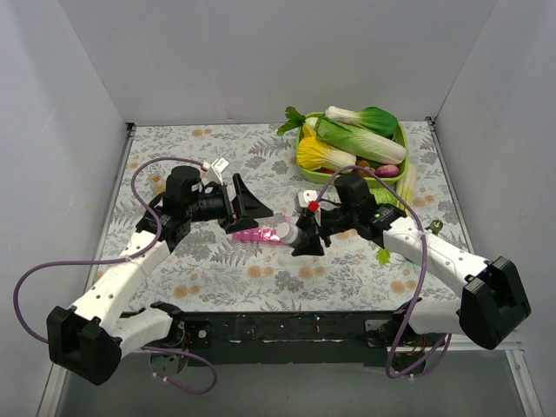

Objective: Sort the pills into containers

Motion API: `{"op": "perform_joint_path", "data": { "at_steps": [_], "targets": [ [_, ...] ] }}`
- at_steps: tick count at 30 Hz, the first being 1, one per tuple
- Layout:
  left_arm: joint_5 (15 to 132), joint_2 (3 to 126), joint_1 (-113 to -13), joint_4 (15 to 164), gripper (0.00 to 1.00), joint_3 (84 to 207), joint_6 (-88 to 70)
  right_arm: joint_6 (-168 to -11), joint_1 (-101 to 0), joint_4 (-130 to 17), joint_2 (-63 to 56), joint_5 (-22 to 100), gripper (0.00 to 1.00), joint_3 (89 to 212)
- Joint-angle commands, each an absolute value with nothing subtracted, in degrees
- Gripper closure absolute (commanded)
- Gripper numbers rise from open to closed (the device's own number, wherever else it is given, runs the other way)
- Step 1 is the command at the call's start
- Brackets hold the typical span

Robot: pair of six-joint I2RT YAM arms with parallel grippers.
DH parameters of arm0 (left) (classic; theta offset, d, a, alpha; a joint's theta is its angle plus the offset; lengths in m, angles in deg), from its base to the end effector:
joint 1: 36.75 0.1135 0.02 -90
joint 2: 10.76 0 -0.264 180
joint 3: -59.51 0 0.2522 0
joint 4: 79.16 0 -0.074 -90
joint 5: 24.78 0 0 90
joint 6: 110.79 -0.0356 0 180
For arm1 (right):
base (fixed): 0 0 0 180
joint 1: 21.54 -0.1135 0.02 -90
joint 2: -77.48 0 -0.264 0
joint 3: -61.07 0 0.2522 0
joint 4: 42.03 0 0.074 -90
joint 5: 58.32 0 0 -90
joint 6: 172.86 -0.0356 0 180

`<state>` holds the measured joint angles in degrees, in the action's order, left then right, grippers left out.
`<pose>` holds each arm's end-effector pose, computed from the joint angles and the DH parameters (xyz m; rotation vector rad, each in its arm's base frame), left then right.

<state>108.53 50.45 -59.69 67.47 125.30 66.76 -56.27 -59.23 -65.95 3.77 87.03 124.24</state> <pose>0.2040 -0.1128 0.3169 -0.8395 2.4260 -1.7802 0.1970 0.1892 0.2674 -1.5390 1.4063 1.1513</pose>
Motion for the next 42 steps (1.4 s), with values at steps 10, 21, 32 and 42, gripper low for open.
{"op": "perform_joint_path", "data": {
  "at_steps": [10,21,32,42],
  "targets": [
    [93.45,50.58,-68.81,67.75,0.31,125.47,82.48,-47.09,-65.04,-70.03,5.86,61.74,0.99,128.97],
    [86.14,53.75,-72.78,62.56,0.42,128.55,79.94,-48.58,-65.31,-69.77,4.97,62.97,0.99,128.53],
    [88.60,55.24,-74.19,62.65,0.49,128.73,77.65,-49.55,-65.22,-69.86,3.48,64.28,0.99,129.41],
    [91.67,56.56,-74.72,63.44,0.77,128.37,69.06,-50.78,-65.22,-69.77,2.95,67.36,0.99,129.41]
  ]
}}
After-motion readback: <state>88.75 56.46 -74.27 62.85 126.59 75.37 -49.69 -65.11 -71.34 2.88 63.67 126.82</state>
